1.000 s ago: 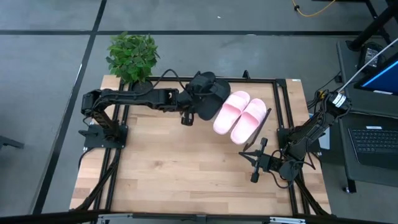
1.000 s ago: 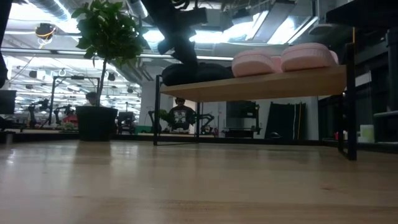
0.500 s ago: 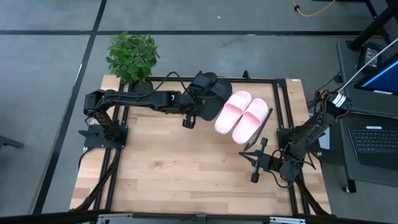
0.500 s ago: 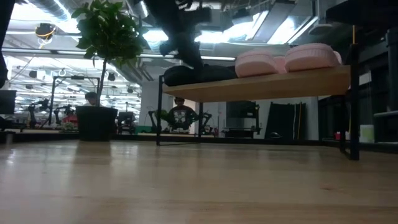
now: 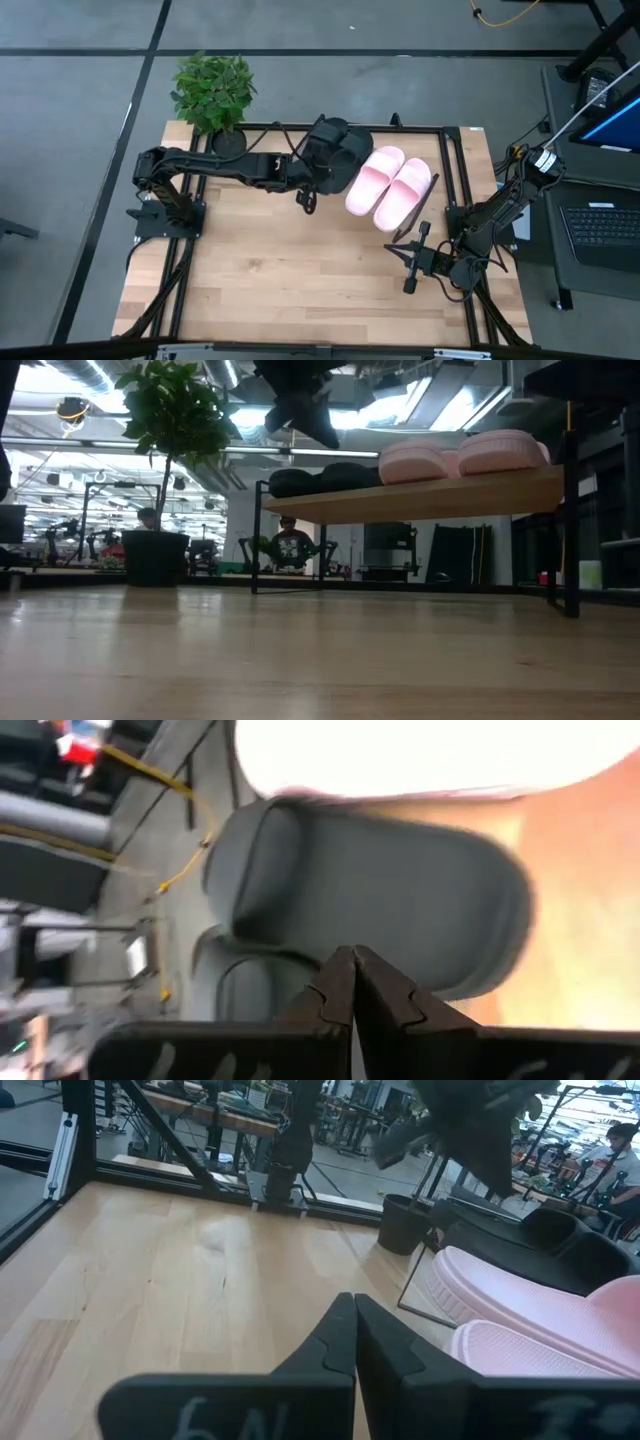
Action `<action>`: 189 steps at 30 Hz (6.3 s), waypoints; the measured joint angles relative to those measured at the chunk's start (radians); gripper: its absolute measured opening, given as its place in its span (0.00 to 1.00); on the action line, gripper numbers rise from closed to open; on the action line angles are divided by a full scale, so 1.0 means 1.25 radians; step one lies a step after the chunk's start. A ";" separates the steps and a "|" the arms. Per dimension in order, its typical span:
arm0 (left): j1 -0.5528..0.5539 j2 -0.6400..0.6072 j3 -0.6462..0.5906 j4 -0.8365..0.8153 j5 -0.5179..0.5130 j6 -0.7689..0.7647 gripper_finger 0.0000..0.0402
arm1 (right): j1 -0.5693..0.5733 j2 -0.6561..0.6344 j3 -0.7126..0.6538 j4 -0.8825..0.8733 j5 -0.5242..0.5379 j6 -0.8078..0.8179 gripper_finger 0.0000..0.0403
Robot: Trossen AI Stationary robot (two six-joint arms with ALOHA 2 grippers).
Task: Pick and place slides into the shelf
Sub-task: Return to Home Position
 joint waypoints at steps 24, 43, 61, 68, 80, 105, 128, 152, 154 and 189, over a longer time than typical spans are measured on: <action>0.007 -0.404 -0.321 0.114 0.139 -0.140 0.00 | 0.000 -0.004 0.006 0.165 -0.084 -0.113 0.01; 0.100 -0.875 -0.658 0.216 0.379 -0.221 0.00 | 0.007 -0.417 0.116 -0.367 -0.220 -0.125 0.01; 0.171 -1.179 -1.066 0.475 0.378 -0.422 0.00 | 0.007 -0.647 0.113 -0.722 -0.273 0.026 0.01; 0.171 -1.213 -1.150 0.562 0.389 -0.468 0.00 | 0.007 -0.668 0.112 -0.758 -0.278 0.040 0.01; 0.169 -1.213 -1.164 0.569 0.389 -0.489 0.00 | 0.007 -0.761 0.111 -0.807 -0.269 0.013 0.01; 0.169 -1.213 -1.164 0.570 0.389 -0.483 0.00 | 0.007 -0.757 0.111 -0.807 -0.273 0.027 0.05; 0.169 -1.213 -1.164 0.570 0.389 -0.483 0.00 | -0.266 -0.867 -0.172 -0.469 -0.699 -0.015 0.05; 0.169 -1.213 -1.164 0.570 0.389 -0.482 0.00 | -0.676 -1.028 -0.331 -0.422 -0.961 -0.055 0.05; 0.169 -1.213 -1.164 0.570 0.389 -0.482 0.00 | -0.680 -1.028 -0.331 -0.422 -0.963 -0.053 0.05; 0.169 -1.213 -1.164 0.570 0.389 -0.482 0.00 | -0.691 -1.027 -0.336 -0.363 -0.964 -0.058 0.05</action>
